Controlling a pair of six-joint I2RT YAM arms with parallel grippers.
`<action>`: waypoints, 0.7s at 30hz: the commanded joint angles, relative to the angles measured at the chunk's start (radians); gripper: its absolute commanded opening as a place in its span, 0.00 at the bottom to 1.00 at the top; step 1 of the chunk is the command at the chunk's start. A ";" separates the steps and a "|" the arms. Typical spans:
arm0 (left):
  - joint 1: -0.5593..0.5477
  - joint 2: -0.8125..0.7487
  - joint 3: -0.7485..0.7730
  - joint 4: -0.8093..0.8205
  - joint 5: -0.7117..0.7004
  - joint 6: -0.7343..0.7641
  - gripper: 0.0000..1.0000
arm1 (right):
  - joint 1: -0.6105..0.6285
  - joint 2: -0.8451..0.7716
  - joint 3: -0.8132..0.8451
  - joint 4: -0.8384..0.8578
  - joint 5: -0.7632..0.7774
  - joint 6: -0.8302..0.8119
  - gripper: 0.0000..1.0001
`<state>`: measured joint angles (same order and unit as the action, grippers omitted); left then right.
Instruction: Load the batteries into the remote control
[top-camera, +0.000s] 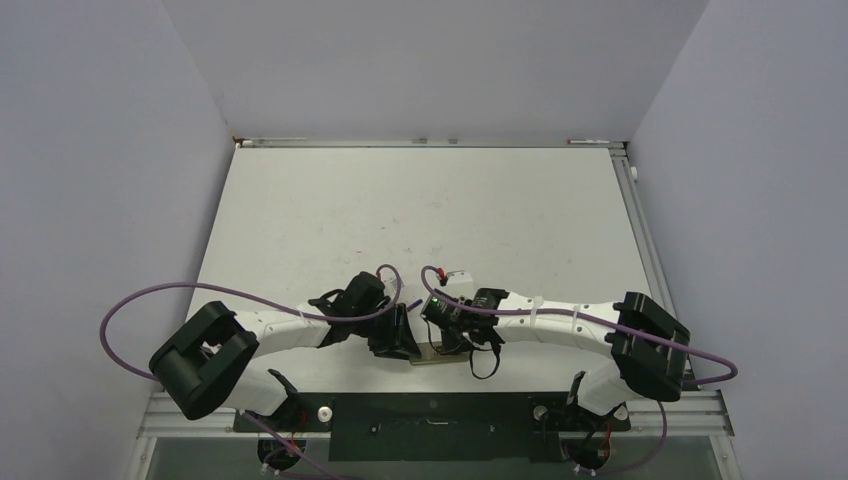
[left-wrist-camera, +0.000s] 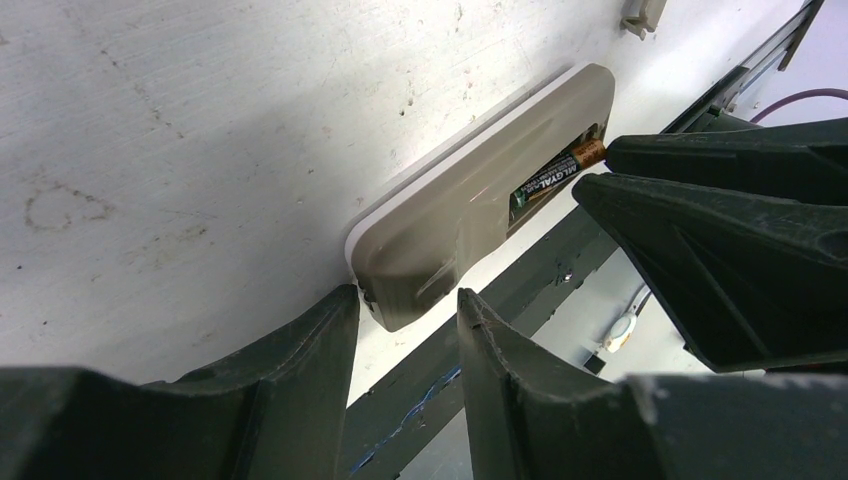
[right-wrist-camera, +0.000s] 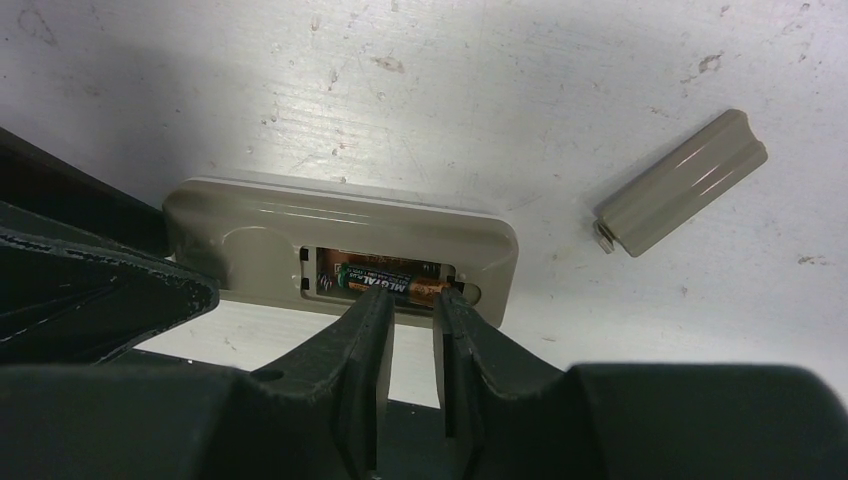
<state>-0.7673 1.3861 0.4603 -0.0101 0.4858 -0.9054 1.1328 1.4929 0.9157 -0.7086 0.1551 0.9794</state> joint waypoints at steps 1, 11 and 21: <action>-0.007 0.002 0.000 0.041 0.004 0.000 0.38 | 0.001 -0.024 -0.006 0.024 -0.003 0.000 0.22; -0.006 0.006 0.001 0.047 0.000 -0.004 0.38 | 0.021 -0.015 -0.008 0.025 -0.017 -0.011 0.20; -0.007 0.007 0.004 0.050 0.002 -0.004 0.37 | 0.043 0.003 -0.006 0.032 -0.032 -0.013 0.19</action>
<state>-0.7708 1.3888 0.4603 -0.0055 0.4843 -0.9062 1.1603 1.4933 0.9123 -0.7055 0.1375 0.9680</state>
